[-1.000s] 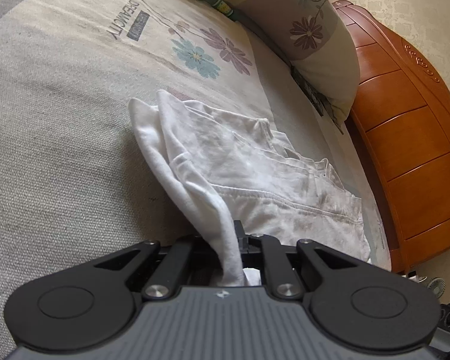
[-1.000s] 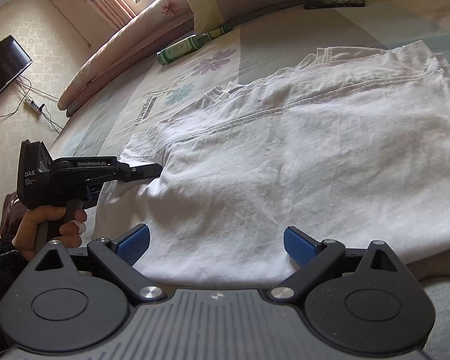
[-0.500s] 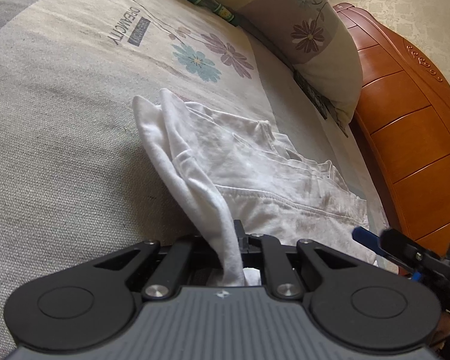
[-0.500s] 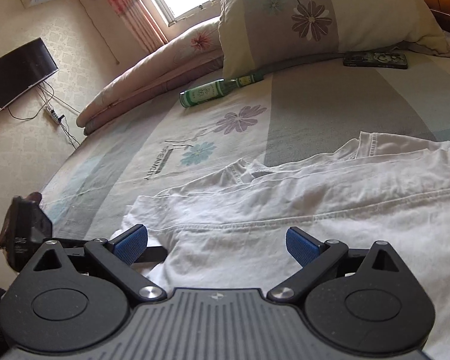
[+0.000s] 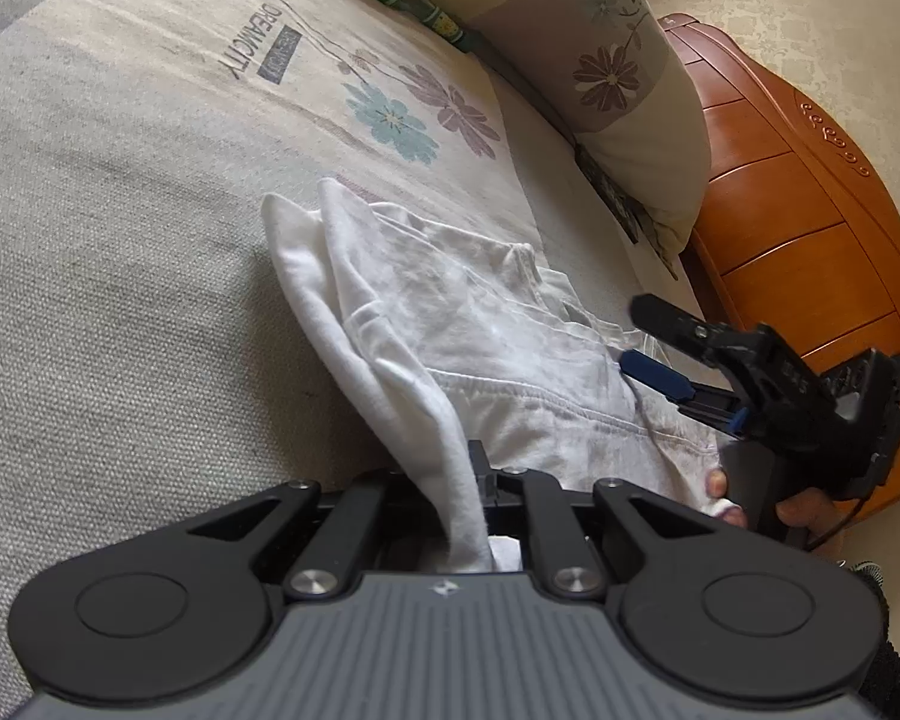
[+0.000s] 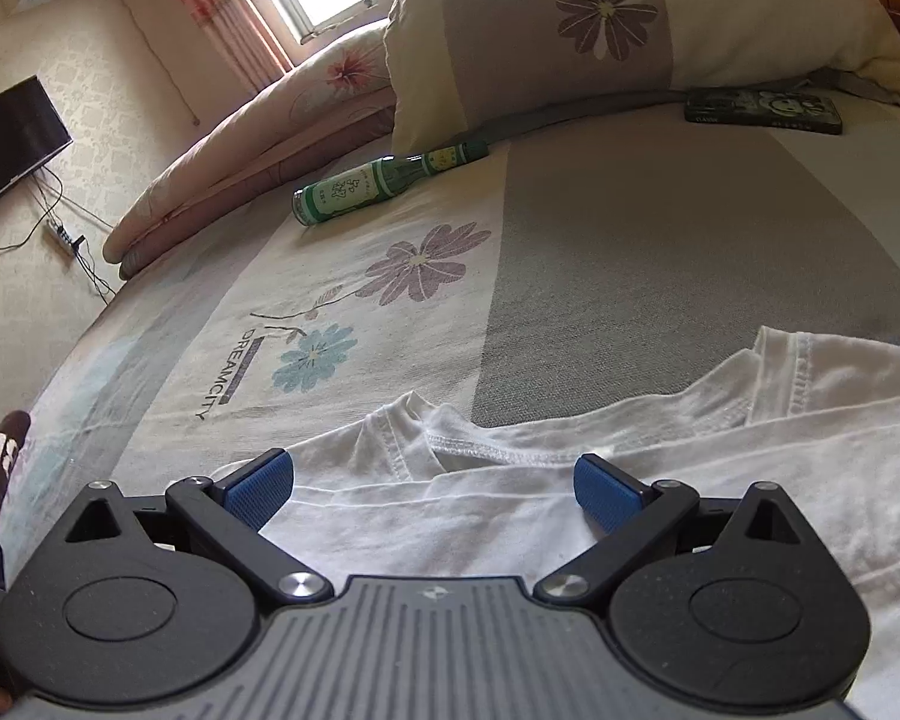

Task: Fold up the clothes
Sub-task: 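Close the left gripper on the white shirt's edge and hold it, then lift the held shirt edge with the left gripper and fold it over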

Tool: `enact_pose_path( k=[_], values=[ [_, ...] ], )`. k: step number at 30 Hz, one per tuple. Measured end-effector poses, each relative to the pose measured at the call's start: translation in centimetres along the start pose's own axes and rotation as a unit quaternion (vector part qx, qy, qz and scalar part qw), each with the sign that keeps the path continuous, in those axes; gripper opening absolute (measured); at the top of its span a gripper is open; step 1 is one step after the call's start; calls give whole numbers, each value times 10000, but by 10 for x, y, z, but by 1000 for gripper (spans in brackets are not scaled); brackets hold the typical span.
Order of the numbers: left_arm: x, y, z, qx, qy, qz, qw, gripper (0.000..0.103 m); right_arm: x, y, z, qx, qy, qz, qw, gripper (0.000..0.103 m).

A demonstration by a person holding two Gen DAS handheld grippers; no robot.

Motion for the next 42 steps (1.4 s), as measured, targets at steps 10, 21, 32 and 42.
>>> enact_pose_path(
  k=[10,21,32,42],
  values=[
    [-4,-18,-8,-58,258,-483,9985,10,136,17,79,322,586,-155,9976,103],
    [17,-89,-20,-885,123,-1148,9894,5,208,10,77,535,59,-217,9983,103],
    [7,-187,-24,-1305,307,-828,9875,5,244,-16,73,365,-225,-201,9989,103],
    [-51,-263,-13,-1444,734,-632,9848,5,275,-44,75,168,-493,-55,9986,103]
  ],
)
Point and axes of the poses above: each gripper's, at about its wrist camera, not at the fingertips, and x roughly against the way its jaws point, y to its left, z to its underside, the point moved 1 cm from there along -x, roughly the way its jaws point, and after that the axes turned 8 degrees about -y, right-handed, at the moved point
